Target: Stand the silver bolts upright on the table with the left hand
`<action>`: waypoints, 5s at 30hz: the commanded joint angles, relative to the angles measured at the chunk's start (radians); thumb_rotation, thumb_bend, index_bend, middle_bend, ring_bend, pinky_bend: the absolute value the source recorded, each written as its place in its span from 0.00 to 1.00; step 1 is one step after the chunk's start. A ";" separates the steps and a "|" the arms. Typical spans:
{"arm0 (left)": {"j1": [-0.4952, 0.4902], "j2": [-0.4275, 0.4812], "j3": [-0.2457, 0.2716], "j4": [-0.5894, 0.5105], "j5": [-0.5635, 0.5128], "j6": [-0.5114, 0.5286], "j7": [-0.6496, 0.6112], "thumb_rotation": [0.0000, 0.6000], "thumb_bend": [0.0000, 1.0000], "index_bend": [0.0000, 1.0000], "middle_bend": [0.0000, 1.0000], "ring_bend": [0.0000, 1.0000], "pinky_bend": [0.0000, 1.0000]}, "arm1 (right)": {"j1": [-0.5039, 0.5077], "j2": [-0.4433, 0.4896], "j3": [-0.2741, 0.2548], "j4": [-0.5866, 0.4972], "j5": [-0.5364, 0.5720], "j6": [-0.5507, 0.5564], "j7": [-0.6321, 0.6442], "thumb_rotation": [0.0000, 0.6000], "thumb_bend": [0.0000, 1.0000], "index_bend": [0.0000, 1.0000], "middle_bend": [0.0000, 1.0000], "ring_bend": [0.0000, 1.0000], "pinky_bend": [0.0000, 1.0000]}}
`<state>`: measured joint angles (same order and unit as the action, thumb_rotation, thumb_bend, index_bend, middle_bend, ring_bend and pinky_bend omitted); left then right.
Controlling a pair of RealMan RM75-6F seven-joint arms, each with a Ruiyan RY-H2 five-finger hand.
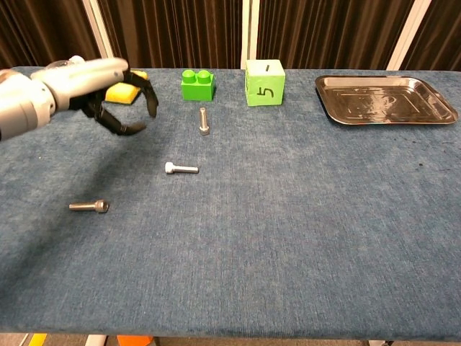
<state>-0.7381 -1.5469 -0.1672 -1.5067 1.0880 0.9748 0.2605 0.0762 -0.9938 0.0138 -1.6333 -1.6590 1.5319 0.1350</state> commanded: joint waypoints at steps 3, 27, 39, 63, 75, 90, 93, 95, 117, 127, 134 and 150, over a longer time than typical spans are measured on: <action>0.002 -0.040 0.042 -0.073 -0.069 0.043 0.169 0.97 0.37 0.44 0.24 0.09 0.05 | -0.002 -0.002 -0.002 0.007 0.004 0.001 0.007 1.00 0.20 0.08 0.16 0.00 0.02; -0.106 -0.238 -0.007 0.040 -0.248 0.069 0.426 1.00 0.32 0.47 0.24 0.09 0.05 | 0.000 0.001 -0.002 0.026 0.023 -0.010 0.031 1.00 0.20 0.08 0.16 0.00 0.02; -0.120 -0.254 0.005 0.051 -0.261 0.045 0.442 1.00 0.33 0.49 0.22 0.07 0.03 | 0.004 0.002 -0.002 0.018 0.028 -0.020 0.024 1.00 0.20 0.08 0.16 0.00 0.02; -0.102 -0.247 -0.012 0.037 -0.198 0.049 0.335 1.00 0.39 0.56 0.23 0.07 0.03 | 0.000 0.008 -0.002 0.006 0.029 -0.014 0.012 1.00 0.20 0.08 0.16 0.00 0.02; -0.058 -0.167 -0.061 0.008 -0.176 -0.002 0.118 1.00 0.40 0.56 0.23 0.07 0.03 | 0.004 0.007 -0.002 0.000 0.024 -0.018 0.007 1.00 0.20 0.08 0.16 0.00 0.02; -0.011 -0.200 -0.087 0.121 -0.098 -0.046 -0.168 1.00 0.40 0.55 0.23 0.07 0.03 | 0.007 0.013 -0.001 -0.013 0.020 -0.018 -0.006 1.00 0.20 0.08 0.16 0.00 0.02; 0.000 -0.216 -0.087 0.160 -0.070 -0.036 -0.218 1.00 0.40 0.55 0.23 0.07 0.02 | 0.009 0.013 -0.001 -0.014 0.019 -0.018 -0.007 1.00 0.20 0.08 0.16 0.00 0.02; 0.006 -0.230 -0.087 0.189 -0.049 -0.026 -0.246 1.00 0.40 0.55 0.24 0.07 0.01 | 0.009 0.013 -0.001 -0.015 0.017 -0.017 -0.008 1.00 0.20 0.08 0.16 0.00 0.02; 0.049 -0.266 -0.088 0.313 0.023 -0.017 -0.378 1.00 0.37 0.55 0.24 0.07 0.00 | 0.006 0.015 -0.002 -0.020 0.011 -0.007 -0.010 1.00 0.20 0.08 0.16 0.00 0.02; 0.059 -0.256 -0.086 0.301 0.036 -0.015 -0.374 1.00 0.37 0.52 0.24 0.07 0.00 | 0.008 0.013 -0.003 -0.023 0.009 -0.011 -0.015 1.00 0.20 0.08 0.16 0.00 0.02; 0.064 -0.248 -0.086 0.290 0.041 -0.013 -0.364 1.00 0.37 0.46 0.24 0.07 0.00 | 0.008 0.013 -0.002 -0.021 0.010 -0.010 -0.014 1.00 0.20 0.08 0.16 0.00 0.02; 0.175 0.033 0.007 0.030 0.141 0.106 -0.237 1.00 0.36 0.45 0.23 0.06 0.00 | 0.031 0.018 0.008 -0.007 0.007 -0.029 -0.002 1.00 0.20 0.08 0.17 0.00 0.02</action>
<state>-0.6005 -1.5918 -0.1895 -1.3995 1.2195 1.0568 -0.0226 0.1063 -0.9763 0.0213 -1.6412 -1.6511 1.5034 0.1329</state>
